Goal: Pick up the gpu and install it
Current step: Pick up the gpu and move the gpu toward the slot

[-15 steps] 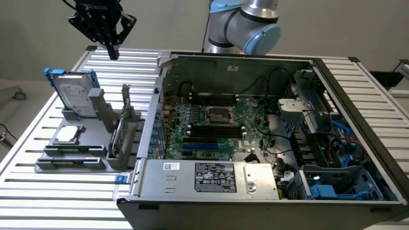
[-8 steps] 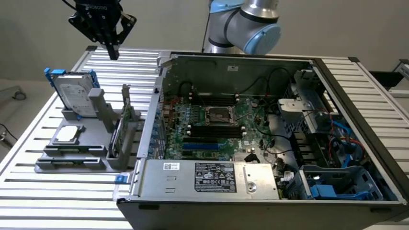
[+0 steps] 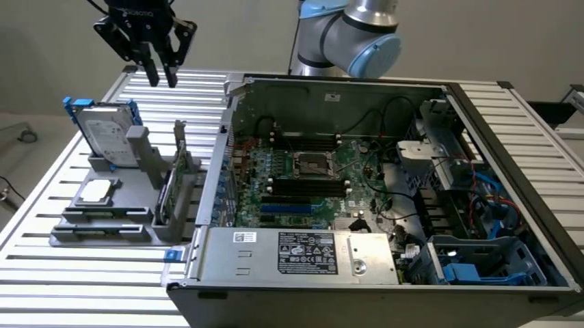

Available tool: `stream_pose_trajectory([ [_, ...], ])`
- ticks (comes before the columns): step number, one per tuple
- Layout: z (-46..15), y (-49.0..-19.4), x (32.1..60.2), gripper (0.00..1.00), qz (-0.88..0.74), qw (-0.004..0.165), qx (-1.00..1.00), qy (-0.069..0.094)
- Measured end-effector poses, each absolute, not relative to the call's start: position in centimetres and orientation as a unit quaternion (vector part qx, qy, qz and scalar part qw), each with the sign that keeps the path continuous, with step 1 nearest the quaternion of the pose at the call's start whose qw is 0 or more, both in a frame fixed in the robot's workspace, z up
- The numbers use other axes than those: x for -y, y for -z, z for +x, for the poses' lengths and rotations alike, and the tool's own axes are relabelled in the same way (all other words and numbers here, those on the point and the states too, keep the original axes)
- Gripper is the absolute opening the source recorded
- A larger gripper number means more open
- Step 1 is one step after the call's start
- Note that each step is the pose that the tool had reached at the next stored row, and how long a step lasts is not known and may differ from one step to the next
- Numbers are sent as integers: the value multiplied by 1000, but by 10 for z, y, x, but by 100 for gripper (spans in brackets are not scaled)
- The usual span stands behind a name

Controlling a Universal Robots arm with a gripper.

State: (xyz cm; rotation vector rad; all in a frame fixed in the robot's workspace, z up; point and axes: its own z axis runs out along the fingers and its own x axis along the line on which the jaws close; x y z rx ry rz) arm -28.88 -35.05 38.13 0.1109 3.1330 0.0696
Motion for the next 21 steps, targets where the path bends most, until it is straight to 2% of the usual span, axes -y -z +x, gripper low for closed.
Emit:
stream_pose_trajectory([
  [12,-289,-363,393,36,34,-11,-999,-22],
  [21,-289,-347,403,36,17,-13,-1000,-21],
])
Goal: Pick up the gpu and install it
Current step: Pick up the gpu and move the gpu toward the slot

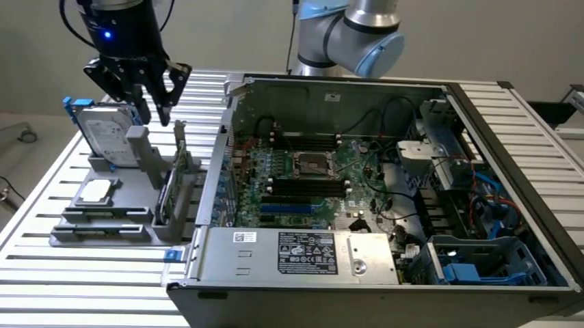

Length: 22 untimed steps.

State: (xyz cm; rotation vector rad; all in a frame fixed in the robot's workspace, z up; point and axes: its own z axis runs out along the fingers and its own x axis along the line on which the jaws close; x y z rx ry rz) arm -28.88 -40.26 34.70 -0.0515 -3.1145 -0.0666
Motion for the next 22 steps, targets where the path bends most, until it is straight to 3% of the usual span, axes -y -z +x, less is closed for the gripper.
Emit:
stream_pose_trajectory([
  [22,-289,-309,410,36,23,14,999,19],
])
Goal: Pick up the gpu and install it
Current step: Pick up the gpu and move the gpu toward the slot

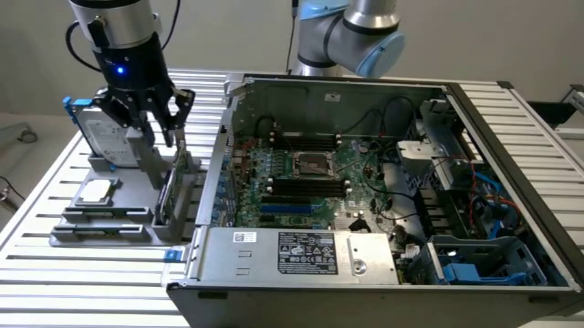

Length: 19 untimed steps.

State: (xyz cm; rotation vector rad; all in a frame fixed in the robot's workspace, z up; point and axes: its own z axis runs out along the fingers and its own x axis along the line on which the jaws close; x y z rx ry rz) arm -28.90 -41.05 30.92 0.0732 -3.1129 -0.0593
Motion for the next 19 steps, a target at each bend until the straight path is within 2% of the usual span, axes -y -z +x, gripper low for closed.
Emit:
stream_pose_trajectory([
  [19,-289,-282,422,36,26,11,999,15],
])
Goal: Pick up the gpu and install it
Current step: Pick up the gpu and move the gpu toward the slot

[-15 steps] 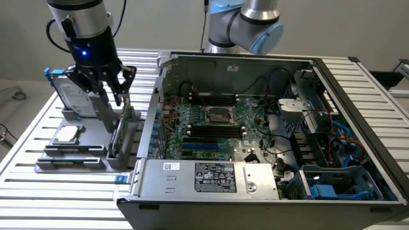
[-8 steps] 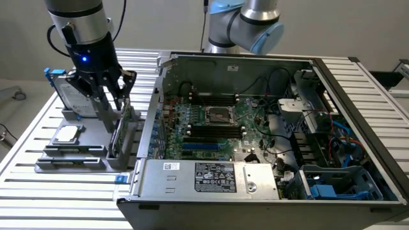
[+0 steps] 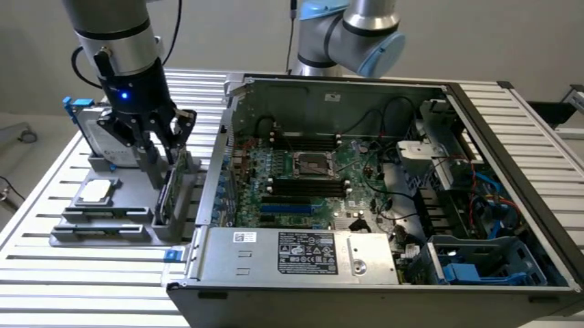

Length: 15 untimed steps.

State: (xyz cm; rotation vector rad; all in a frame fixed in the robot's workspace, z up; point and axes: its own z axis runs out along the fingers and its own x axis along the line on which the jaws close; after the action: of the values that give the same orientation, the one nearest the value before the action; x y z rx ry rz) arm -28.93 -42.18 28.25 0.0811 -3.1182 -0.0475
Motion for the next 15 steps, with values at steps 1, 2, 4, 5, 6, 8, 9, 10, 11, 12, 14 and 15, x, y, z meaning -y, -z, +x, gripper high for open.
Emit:
stream_pose_trajectory([
  [1,-289,-281,422,36,27,11,999,15],
  [2,-289,-279,422,36,27,11,999,15],
  [4,-289,-275,422,36,28,11,999,15],
  [5,-289,-274,423,36,29,11,999,15],
  [6,-289,-272,423,36,30,11,999,15],
  [8,-289,-269,423,36,31,11,999,15],
  [9,-289,-267,423,36,31,11,999,15],
  [10,-289,-266,423,36,32,11,999,14],
  [11,-288,-264,424,36,32,11,999,14],
  [12,-288,-263,424,36,33,10,999,14],
  [14,-287,-260,424,36,34,10,999,14],
  [15,-287,-259,425,36,35,10,999,14],
])
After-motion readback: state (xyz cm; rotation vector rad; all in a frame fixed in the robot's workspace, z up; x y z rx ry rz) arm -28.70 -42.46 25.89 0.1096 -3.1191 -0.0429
